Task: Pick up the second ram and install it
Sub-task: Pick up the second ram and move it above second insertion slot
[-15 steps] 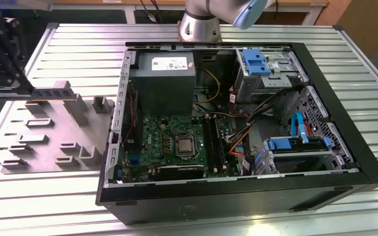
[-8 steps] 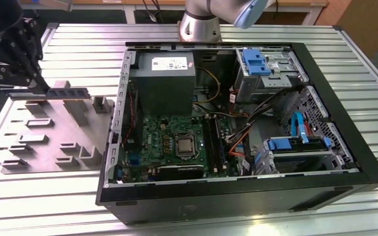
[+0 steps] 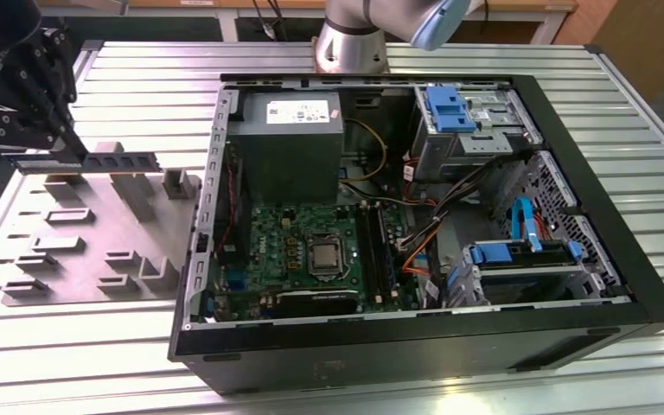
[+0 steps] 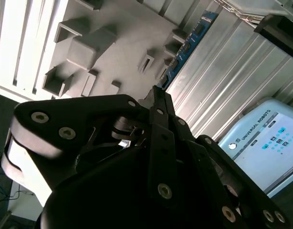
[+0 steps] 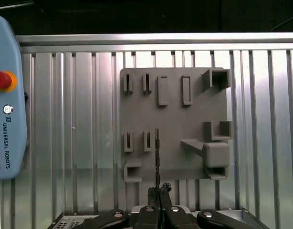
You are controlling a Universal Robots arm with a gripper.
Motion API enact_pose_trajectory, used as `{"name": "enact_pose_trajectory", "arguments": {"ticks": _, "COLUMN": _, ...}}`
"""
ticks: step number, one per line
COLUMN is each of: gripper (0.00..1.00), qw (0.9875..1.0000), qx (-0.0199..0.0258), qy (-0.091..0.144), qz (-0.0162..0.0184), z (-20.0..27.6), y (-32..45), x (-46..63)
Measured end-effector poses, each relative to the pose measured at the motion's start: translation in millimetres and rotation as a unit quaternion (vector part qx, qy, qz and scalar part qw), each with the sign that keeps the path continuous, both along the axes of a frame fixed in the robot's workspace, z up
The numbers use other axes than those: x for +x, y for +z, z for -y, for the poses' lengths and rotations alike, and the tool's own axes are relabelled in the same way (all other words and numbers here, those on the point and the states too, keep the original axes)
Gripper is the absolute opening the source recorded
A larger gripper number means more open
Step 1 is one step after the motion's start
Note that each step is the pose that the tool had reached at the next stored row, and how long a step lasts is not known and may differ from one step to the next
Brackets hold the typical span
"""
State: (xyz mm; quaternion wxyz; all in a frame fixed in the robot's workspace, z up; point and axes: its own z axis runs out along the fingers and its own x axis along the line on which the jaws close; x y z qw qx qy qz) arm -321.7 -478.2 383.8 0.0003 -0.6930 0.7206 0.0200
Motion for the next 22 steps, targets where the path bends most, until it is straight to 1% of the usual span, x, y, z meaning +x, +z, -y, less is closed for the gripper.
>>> {"name": "enact_pose_trajectory", "arguments": {"ticks": 3, "gripper": 0.12, "qw": 1.0000, "qx": -0.0002, "qy": 0.000, "qz": -0.0002, "z": 0.0, "y": 0.3, "x": 1.5}}
{"name": "enact_pose_trajectory", "arguments": {"ticks": 7, "gripper": 0.12, "qw": 1.0000, "qx": -0.0001, "qy": 0.000, "qz": -0.0001, "z": 0.0, "y": 0.2, "x": 12.7}}
{"name": "enact_pose_trajectory", "arguments": {"ticks": 13, "gripper": 0.12, "qw": 1.0000, "qx": -0.0001, "qy": 0.000, "qz": -0.0004, "z": 0.0, "y": 0.2, "x": 36.3}}
{"name": "enact_pose_trajectory", "arguments": {"ticks": 22, "gripper": 0.12, "qw": 1.0000, "qx": -0.0001, "qy": 0.000, "qz": -0.0008, "z": 0.0, "y": 0.2, "x": 77.4}}
